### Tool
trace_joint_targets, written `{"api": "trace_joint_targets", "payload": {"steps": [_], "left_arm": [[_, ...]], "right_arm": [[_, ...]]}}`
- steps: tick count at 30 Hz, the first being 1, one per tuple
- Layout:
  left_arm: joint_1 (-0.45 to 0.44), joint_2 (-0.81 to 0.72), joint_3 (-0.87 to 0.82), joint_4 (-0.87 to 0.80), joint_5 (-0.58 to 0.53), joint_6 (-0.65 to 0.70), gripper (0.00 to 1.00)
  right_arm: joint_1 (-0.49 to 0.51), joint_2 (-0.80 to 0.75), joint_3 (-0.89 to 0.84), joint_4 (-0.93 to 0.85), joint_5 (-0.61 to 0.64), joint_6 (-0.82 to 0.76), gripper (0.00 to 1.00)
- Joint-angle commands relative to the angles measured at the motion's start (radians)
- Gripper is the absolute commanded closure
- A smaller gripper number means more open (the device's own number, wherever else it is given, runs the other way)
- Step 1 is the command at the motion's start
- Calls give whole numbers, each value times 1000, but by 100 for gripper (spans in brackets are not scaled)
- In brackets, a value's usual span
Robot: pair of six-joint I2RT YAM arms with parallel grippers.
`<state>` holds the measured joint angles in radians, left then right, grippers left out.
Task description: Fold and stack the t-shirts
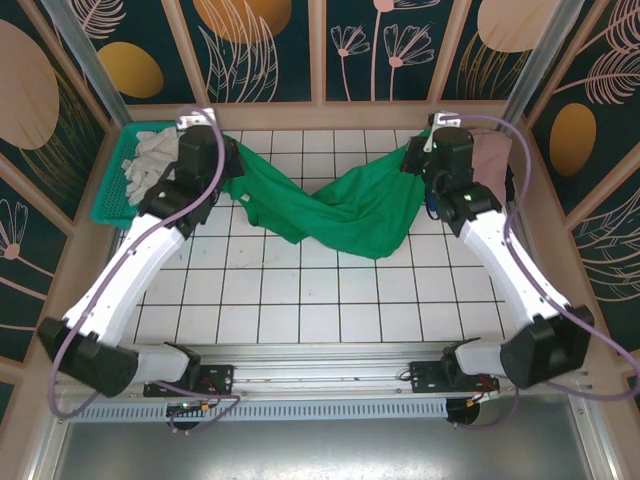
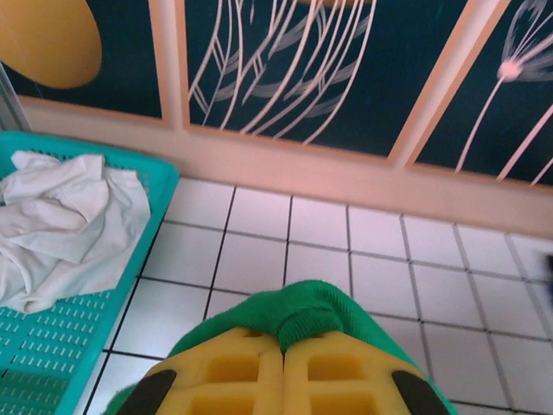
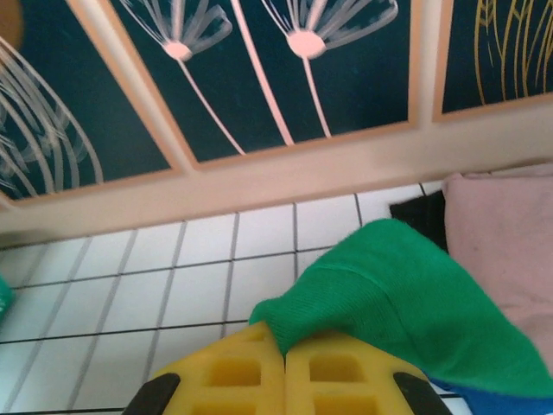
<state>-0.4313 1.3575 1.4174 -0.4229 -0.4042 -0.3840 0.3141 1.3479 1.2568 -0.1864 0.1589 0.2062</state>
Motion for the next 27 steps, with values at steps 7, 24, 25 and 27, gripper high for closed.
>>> {"api": "trace_joint_targets", "payload": {"steps": [7,24,25,27], "left_arm": [[102,238,-147,-31,111,-35,59],[115,314,-491,321,403,-106,17],[115,340,-475,330,402,-104,19],[115,401,-451,334,402,-97,28]], "right_arm": [[8,309,135,-175,3,-12,51],[340,133,-527,60,38,148,34],[340,170,-503,61,51,132,34],[341,231,-459,58,78,118,34]]}}
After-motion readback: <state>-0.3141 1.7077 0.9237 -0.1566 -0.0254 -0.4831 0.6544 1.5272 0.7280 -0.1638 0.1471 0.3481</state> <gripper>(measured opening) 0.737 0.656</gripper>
